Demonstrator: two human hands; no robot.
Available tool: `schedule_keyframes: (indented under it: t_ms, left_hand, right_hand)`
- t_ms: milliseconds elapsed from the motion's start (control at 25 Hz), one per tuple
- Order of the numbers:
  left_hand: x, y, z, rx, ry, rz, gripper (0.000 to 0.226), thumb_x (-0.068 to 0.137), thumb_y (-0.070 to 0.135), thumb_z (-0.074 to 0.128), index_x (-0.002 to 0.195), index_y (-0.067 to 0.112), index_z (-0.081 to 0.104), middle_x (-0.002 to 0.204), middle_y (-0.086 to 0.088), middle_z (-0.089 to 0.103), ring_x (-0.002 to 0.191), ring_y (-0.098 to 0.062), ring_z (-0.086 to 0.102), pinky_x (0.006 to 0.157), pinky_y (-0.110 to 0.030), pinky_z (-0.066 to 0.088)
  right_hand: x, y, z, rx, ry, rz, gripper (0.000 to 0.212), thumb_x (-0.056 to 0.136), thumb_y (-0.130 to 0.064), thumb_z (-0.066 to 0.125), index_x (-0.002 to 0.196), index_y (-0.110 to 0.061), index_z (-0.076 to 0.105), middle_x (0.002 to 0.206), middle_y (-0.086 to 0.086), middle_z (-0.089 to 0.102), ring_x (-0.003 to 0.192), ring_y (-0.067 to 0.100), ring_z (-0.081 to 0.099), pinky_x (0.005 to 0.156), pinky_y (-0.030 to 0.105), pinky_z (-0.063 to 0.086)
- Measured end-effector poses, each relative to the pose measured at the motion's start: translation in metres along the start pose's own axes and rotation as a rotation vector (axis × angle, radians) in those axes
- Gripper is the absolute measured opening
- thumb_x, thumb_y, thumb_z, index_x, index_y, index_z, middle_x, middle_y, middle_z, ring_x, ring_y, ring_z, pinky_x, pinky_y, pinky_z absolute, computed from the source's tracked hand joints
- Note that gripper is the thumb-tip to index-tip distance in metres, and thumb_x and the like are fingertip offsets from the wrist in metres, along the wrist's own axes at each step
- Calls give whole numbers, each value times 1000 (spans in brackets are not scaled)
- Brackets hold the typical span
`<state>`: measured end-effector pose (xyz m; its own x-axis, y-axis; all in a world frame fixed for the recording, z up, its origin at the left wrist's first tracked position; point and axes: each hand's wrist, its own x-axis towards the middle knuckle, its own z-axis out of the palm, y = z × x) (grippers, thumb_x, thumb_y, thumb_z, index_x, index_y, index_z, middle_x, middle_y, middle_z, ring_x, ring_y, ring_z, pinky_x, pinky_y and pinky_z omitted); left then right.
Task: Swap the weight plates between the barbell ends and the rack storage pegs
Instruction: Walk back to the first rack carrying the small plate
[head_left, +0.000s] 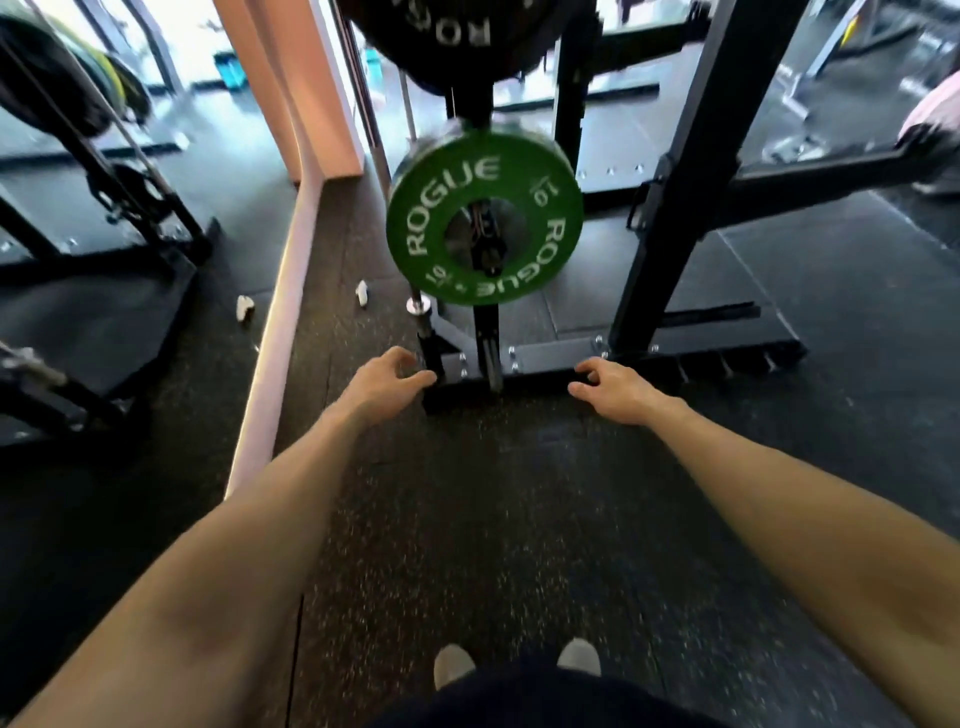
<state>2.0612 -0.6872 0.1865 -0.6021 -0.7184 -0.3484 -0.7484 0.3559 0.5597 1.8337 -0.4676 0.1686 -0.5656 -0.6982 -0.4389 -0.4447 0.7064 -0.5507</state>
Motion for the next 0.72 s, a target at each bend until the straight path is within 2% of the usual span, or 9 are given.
schedule_keyframes:
  t_ms: [120, 200, 280, 400, 600, 720]
  left_hand:
    - [19, 50, -59, 13, 144, 119, 51, 87, 52, 63, 129, 24, 56, 120, -5, 61, 105, -22, 58, 83, -29, 44]
    - [26, 79, -97, 33, 206, 180, 53, 85, 56, 62, 129, 26, 54, 122, -4, 59, 102, -20, 56, 79, -29, 42]
    - [29, 105, -129, 33, 271, 245, 56, 86, 57, 62, 131, 25, 52, 129, -8, 57, 108, -23, 56, 86, -33, 45]
    - [27, 151, -179, 38, 407, 318, 54, 88, 51, 63, 131, 21, 54, 132, -14, 56, 119, -31, 53, 96, -36, 40]
    - [12, 222, -264, 19, 598, 465, 51, 84, 52, 67, 125, 24, 57, 125, -13, 58, 115, -29, 54, 88, -34, 40]
    - [-3, 261, -312, 27, 677, 528, 55, 83, 55, 67, 127, 25, 55, 126, -13, 57, 114, -30, 54, 86, -33, 40]
  right_hand:
    - [12, -42, -64, -14, 129, -110, 53, 96, -39, 53, 142, -19, 40, 143, 8, 47, 127, 26, 49, 103, 35, 41]
    - [14, -69, -106, -23, 209, -184, 53, 96, -38, 53, 143, -19, 39, 142, 9, 47, 126, 28, 49, 101, 35, 41]
    - [12, -95, -143, -15, 281, -241, 54, 96, -39, 53, 143, -20, 38, 141, 9, 48, 124, 28, 50, 100, 37, 41]
    - [2, -135, -202, -15, 386, -334, 55, 96, -41, 53, 144, -22, 36, 143, 11, 48, 125, 29, 50, 102, 38, 40]
    - [-27, -201, -296, -35, 565, -485, 55, 95, -41, 54, 144, -23, 37, 144, 9, 47, 127, 26, 49, 102, 34, 38]
    - [-51, -235, -348, -24, 672, -558, 54, 95, -40, 54, 143, -23, 39, 141, 10, 49, 124, 26, 51, 103, 37, 41]
